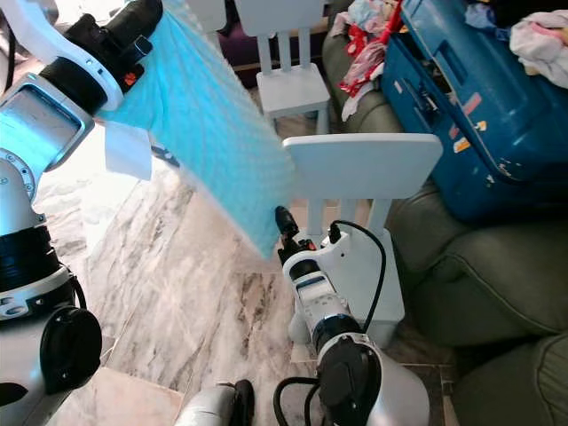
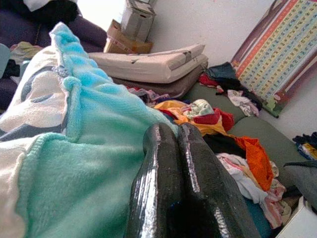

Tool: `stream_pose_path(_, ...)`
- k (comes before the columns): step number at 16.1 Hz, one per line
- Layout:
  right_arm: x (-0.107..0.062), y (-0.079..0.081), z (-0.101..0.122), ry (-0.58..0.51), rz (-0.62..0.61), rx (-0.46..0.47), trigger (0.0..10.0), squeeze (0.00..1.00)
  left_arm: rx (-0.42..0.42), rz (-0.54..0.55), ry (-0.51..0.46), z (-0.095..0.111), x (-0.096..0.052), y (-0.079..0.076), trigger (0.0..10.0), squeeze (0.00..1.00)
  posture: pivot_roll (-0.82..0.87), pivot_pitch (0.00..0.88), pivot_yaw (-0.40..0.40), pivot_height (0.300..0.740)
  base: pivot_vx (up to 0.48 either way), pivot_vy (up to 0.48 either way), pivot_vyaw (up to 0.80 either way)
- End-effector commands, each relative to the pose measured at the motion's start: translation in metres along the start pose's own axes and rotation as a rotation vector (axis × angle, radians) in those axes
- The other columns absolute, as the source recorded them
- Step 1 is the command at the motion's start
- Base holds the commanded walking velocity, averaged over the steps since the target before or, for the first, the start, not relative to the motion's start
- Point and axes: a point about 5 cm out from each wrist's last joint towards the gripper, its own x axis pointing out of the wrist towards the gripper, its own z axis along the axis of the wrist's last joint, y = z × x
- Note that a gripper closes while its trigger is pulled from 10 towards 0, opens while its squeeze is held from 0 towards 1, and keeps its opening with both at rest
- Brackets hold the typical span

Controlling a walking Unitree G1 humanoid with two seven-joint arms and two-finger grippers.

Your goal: Move the pillow to the sofa

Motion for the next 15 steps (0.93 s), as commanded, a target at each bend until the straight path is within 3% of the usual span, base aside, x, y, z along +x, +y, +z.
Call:
stream_pose_path(1,0.005,0.009,-0.014,0.011,0.027,0.061,10.0,0.00,0.018,-0.036,-0.046,0.013,-0.003,-0.011,10.0,0.00,0.40,0.199,0.091,0.740,0.000,0.000,0.00)
stream_pose_path(4,0.008,0.016,-0.019,0.012,0.042,0.108,10.0,0.00,0.009,-0.035,-0.041,0.012,-0.002,-0.012,10.0,0.00,0.41,0.202,0.091,0.740,0.000,0.000,0.00)
stream_pose_path(6,0.008,0.016,-0.027,0.049,0.026,0.080,10.0,0.00,0.007,-0.037,-0.041,0.012,-0.002,-0.014,10.0,0.00,0.41,0.205,0.090,0.740,0.000,0.000,0.00)
stream_pose_path(8,0.001,0.004,-0.036,0.128,-0.012,-0.036,10.0,0.00,0.008,-0.039,-0.045,0.012,0.000,-0.014,10.0,0.00,0.40,0.210,0.095,0.740,0.000,0.000,0.00)
stream_pose_path(10,-0.008,-0.011,-0.032,0.179,-0.030,-0.144,10.0,0.00,0.006,-0.014,-0.037,0.008,-0.002,-0.005,10.0,0.00,0.37,0.214,0.098,0.740,0.000,0.000,0.00)
stream_pose_path(12,-0.019,-0.030,-0.020,0.181,-0.075,-0.183,10.0,0.00,0.002,0.001,-0.063,0.013,0.004,-0.002,10.0,0.00,0.36,0.215,0.097,0.740,0.000,0.000,0.00)
stream_pose_path(15,-0.024,-0.038,-0.013,0.152,-0.102,-0.168,10.0,0.00,-0.019,-0.018,-0.112,0.021,0.021,-0.011,10.0,0.00,0.34,0.219,0.093,0.740,0.000,0.000,0.00)
